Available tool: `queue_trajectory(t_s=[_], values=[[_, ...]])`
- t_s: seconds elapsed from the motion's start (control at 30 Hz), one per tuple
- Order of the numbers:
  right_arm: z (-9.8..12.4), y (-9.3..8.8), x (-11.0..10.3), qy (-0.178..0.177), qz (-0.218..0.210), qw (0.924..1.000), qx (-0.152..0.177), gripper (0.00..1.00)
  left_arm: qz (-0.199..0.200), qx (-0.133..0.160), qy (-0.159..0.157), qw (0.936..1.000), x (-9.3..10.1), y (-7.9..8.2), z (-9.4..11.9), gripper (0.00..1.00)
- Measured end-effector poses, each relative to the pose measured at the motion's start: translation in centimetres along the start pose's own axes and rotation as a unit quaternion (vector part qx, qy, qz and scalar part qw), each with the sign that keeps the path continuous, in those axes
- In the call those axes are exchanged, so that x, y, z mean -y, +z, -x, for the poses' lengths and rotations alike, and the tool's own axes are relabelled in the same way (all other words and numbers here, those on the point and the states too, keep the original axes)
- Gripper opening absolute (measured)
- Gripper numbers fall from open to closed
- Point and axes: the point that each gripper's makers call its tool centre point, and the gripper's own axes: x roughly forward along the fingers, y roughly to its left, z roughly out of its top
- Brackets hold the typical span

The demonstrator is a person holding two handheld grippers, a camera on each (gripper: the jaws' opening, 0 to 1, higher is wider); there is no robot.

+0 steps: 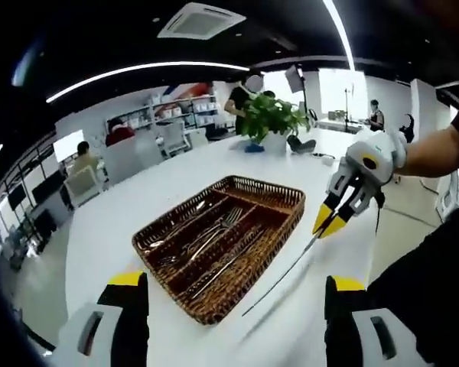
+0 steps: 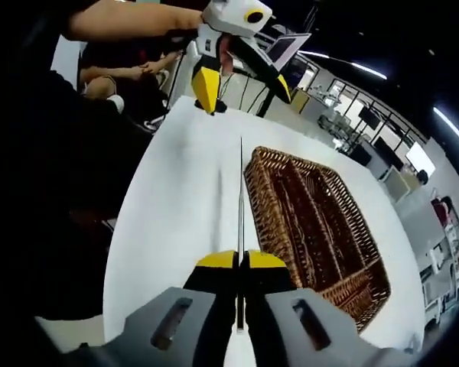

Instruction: Arrange the knives, forks, and spoons in their matching storage slots by inserting each utensil handle-first until every utensil is classified and aligned in the correct compartment

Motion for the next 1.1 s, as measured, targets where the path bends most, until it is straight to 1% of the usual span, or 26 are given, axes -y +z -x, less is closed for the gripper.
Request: queue_trajectory(t_s=[0.1, 0.27, 0.37, 0.47, 0.57, 0.67, 0.7, 0.8, 0.87, 0.93, 1.0, 1.1], values=[[0.4, 0.3, 0.3, -0.002, 0.005, 1.0, 0.001, 0.0, 0.01, 0.017, 0.005, 0.9998, 0.2, 0.7, 1.1, 1.0], [1.4, 0.9, 0.7, -0.01, 0.019, 0.9998, 0.0, 0.0, 0.022, 0.025, 0.017, 0.9993, 0.3, 1.1, 2.4, 1.0], [1.9, 1.3, 0.9, -0.014, 0.025, 0.9996, 0.002, 0.0, 0.027, 0.022, 0.015, 0.9993, 0.7, 0.9, 2.7, 1.0], [2.3, 1.4, 1.0, -0.016, 0.032, 0.9993, 0.0, 0.0, 0.023, 0.018, 0.022, 0.9993, 0.7, 0.4, 3.1, 1.0], [2.6, 1.4, 1.1, -0.018, 0.041, 0.999, -0.003, 0.0, 0.034, 0.018, 0.02, 0.9991, 0.8, 0.1, 3.5, 1.0], [3.3, 1.8, 1.5, -0.022, 0.052, 0.9984, -0.002, 0.0, 0.034, 0.018, 0.025, 0.999, 0.8, -0.2, 4.2, 1.0], [3.4, 2.0, 1.6, -0.024, 0.055, 0.9982, -0.001, 0.0, 0.035, 0.02, 0.026, 0.9988, 0.7, -0.1, 4.4, 1.0], [3.8, 2.6, 2.0, -0.03, 0.065, 0.9975, 0.0, 0.0, 0.052, 0.04, 0.026, 0.9975, 0.7, 0.2, 5.4, 1.0], [3.9, 2.8, 2.2, -0.031, 0.067, 0.9972, 0.001, 0.0, 0.063, 0.046, 0.02, 0.9967, 0.7, 0.2, 5.9, 1.0], [4.0, 3.0, 2.2, -0.03, 0.071, 0.997, 0.001, 0.0, 0.062, 0.047, 0.016, 0.9968, 0.6, 0.3, 6.3, 1.0], [3.9, 3.1, 2.2, -0.029, 0.076, 0.9967, -0.001, 0.0, 0.046, 0.041, 0.02, 0.9979, 0.2, 0.2, 7.0, 1.0], [3.9, 3.2, 2.2, -0.028, 0.08, 0.9964, -0.003, 0.0, 0.048, 0.041, 0.025, 0.9977, -0.2, 0.1, 7.9, 1.0]])
